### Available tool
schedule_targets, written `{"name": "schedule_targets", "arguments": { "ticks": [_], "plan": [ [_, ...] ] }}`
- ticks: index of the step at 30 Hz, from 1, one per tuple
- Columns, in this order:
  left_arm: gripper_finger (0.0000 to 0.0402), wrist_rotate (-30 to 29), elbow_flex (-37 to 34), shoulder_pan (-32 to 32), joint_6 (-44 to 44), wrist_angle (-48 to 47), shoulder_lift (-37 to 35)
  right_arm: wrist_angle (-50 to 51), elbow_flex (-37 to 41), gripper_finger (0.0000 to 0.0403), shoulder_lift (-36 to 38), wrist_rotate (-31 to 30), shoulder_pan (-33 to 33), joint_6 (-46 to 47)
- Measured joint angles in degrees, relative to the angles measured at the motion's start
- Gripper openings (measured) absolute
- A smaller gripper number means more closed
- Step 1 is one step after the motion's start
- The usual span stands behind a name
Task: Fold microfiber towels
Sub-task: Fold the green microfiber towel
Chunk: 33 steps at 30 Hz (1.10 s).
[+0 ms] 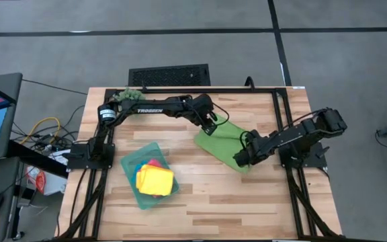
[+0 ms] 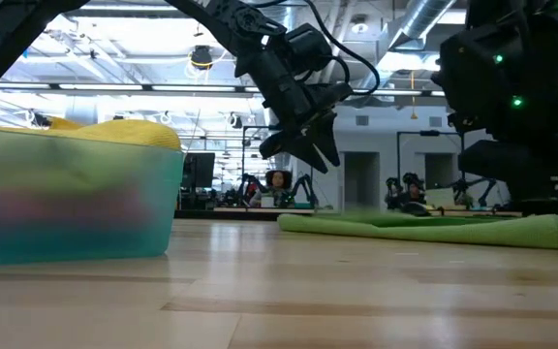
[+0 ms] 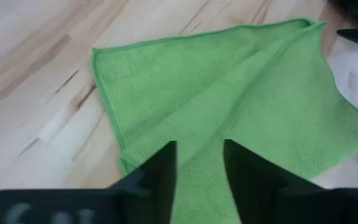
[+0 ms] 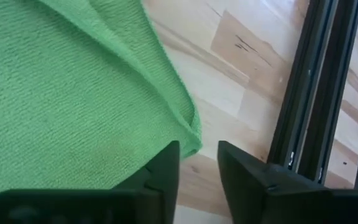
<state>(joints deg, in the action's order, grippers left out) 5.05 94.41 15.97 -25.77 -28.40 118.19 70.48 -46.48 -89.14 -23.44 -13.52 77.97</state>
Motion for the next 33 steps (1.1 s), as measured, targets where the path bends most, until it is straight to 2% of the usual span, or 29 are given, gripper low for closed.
{"name": "schedule_targets", "arguments": {
  "ticks": [6,7,10,12,16,19,24,27,31,33],
  "plan": [
    [0.0191,-1.54,0.0,0.04,4.88,0.02,0.0,-0.21,0.0,0.0192,0.0,-0.38,1.66,0.0],
    [0.0197,0.57,0.0,0.15,5.69,0.02,0.0,-0.54,0.0,0.0198,0.01,-0.76,1.34,-0.01],
    [0.0197,16.33,0.0,0.88,10.77,-0.62,-0.07,-0.93,0.0,0.0212,1.23,-2.4,-1.27,-0.34],
    [0.0179,21.38,0.04,0.22,14.03,-3.1,-0.24,-2.06,0.0,0.0217,2.55,-3.65,-3.45,0.0],
    [0.0094,14.57,-0.72,-3.51,21.82,-7.91,-0.11,-7.16,0.0,0.0217,7.14,-6.14,-6.49,-1.68],
    [0.0019,7.56,-3.16,-6.13,24.07,-5.88,-0.03,-16.06,0.02,0.0209,10.98,-7.19,-6.49,-10.24],
    [0.0017,2.57,-6.91,-7.01,23.11,0.19,0.04,-31.2,-0.02,0.0169,12.93,-2.24,0.09,-30.14],
    [0.0009,-0.16,-10.14,-6.24,20.61,3.54,0.04,-36.56,-0.02,0.0115,10.92,1.88,5.92,-39.42],
    [0.0003,0.19,-12.98,-4.85,17.94,6.88,0.04,-44.23,0.0,0.0024,7.24,10.14,13.1,-50.83],
    [0.0003,0.17,-14.26,-4.6,17.04,7.32,0.06,-48.24,-0.01,0.0013,4.95,13.73,15.67,-55.03]
  ]
}}
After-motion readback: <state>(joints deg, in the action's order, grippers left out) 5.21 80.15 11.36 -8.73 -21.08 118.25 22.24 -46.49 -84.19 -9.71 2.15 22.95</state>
